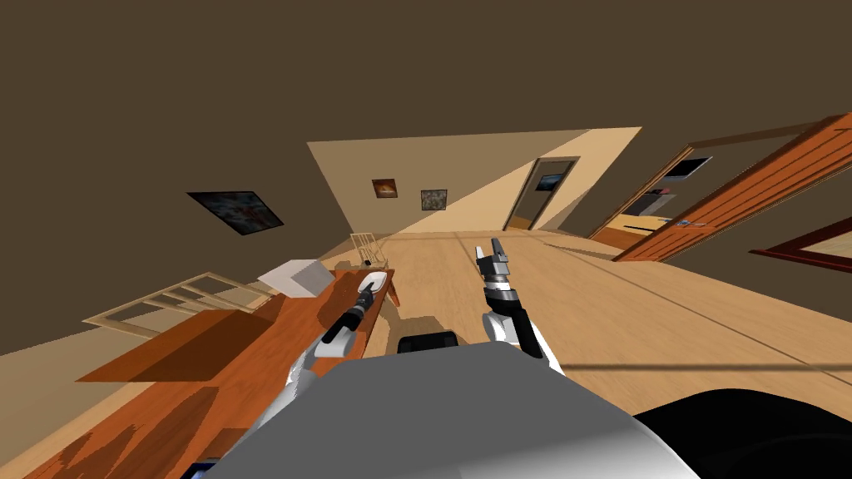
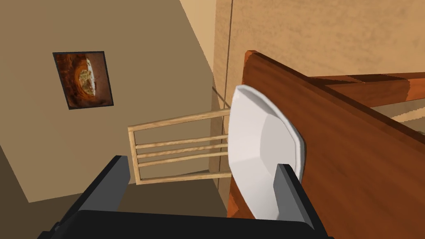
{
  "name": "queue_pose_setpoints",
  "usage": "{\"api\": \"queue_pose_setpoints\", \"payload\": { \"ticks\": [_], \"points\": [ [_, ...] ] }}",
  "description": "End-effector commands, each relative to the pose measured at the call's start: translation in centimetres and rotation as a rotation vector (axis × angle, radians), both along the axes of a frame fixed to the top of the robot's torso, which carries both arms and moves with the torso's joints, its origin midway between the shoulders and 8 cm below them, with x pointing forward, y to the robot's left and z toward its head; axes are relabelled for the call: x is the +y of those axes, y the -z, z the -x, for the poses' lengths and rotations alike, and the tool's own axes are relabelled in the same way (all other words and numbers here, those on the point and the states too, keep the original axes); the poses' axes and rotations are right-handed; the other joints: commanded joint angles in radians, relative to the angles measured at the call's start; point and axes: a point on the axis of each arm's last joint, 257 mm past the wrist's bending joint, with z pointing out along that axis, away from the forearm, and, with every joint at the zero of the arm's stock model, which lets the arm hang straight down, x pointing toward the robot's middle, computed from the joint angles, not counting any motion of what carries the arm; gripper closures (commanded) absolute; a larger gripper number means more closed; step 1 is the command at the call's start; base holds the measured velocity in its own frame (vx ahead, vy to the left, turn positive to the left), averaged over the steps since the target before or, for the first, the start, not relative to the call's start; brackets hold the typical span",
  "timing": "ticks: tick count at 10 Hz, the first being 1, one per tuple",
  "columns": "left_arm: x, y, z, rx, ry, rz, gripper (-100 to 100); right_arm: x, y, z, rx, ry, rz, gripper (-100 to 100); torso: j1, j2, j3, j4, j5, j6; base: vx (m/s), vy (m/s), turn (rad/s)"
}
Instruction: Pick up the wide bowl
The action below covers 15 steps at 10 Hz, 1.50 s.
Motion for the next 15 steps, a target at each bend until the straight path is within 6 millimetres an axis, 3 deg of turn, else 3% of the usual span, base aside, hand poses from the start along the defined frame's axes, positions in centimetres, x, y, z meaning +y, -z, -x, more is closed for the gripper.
{"api": "queue_pose_setpoints", "payload": {
  "ticks": [1,4,7,15],
  "points": [
    [1.2,1.8,0.2,0.055,-0.018,-0.009,-100,0.0,0.0,0.0,0.000,0.000,0.000,0,0.000,0.000,0.000,0.000,0.000,0.000,0.012,0.028,-0.069],
    [2.8,3.6,0.7,0.112,-0.042,-0.020,-100,0.0,0.0,0.0,0.000,0.000,0.000,0,0.000,0.000,0.000,0.000,0.000,0.000,0.015,0.024,-0.069],
    [6.1,6.7,1.6,0.228,-0.091,-0.040,-100,0.0,0.0,0.0,0.000,0.000,0.000,0,0.001,-0.001,-0.001,0.000,0.000,0.000,0.027,0.041,-0.123],
    [11.0,10.9,4.0,0.398,-0.181,-0.061,-100,0.0,0.0,0.0,0.000,0.000,0.000,0,0.001,-0.002,-0.001,0.000,0.000,0.000,0.029,0.033,-0.069]
  ]
}}
